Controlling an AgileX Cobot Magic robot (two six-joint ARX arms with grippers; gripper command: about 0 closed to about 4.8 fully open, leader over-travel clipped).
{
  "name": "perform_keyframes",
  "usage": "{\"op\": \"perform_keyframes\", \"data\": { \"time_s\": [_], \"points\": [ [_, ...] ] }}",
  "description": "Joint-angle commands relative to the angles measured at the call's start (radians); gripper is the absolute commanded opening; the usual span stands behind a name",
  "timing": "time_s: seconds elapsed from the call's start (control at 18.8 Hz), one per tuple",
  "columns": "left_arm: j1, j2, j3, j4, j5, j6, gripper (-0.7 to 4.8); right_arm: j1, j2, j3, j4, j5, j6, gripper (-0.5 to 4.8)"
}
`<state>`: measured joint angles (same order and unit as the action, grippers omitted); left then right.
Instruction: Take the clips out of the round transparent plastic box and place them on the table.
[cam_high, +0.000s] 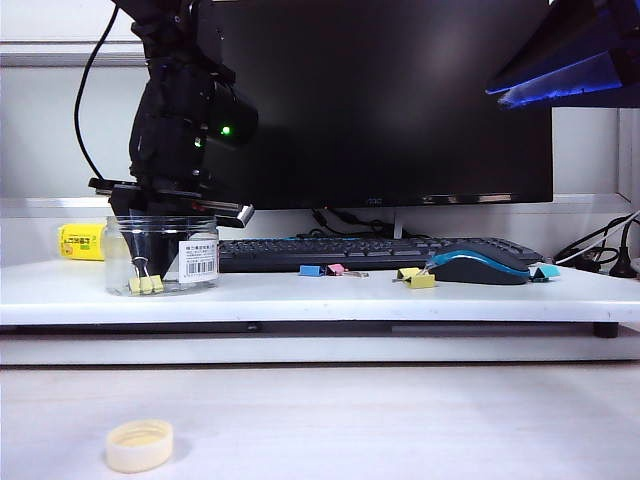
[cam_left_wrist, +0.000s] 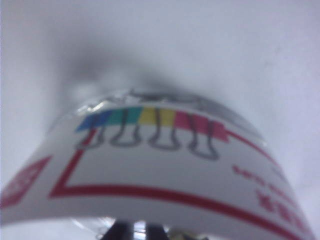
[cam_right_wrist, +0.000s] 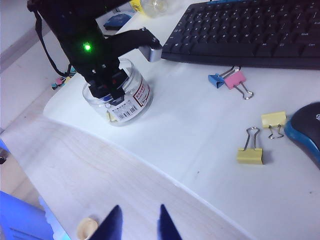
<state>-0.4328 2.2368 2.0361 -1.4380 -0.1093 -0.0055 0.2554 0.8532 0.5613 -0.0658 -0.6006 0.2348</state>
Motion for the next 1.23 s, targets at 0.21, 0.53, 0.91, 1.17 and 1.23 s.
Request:
{"op": "perform_keyframes", "data": {
  "time_s": [0.21, 0.53, 0.91, 1.17, 1.23],
  "points": [
    [-0.008, 0.054, -0.01, 0.053, -0.012, 0.021, -0.06, 0.0, -0.002, 0.004, 0.018, 0.0, -0.004, 0.99],
    [-0.008, 0.049, -0.008, 0.05, -0.03, 0.053, -0.06, 0.0, -0.002, 0.004, 0.018, 0.0, -0.004, 0.99],
    [-0.011, -0.021, 0.146, 0.002, -0.069, 0.069, -0.06, 0.0, -0.002, 0.004, 0.018, -0.001, -0.003, 0.99],
    [-0.014, -0.094, 0.146, -0.002, 0.027, 0.102, -0.02, 0.0, -0.002, 0.004, 0.027, 0.0, -0.003, 0.99],
    [-0.014, -0.098, 0.146, -0.004, 0.048, 0.102, -0.02, 0.0, -0.002, 0.004, 0.027, 0.0, -0.004, 0.99]
  ]
}}
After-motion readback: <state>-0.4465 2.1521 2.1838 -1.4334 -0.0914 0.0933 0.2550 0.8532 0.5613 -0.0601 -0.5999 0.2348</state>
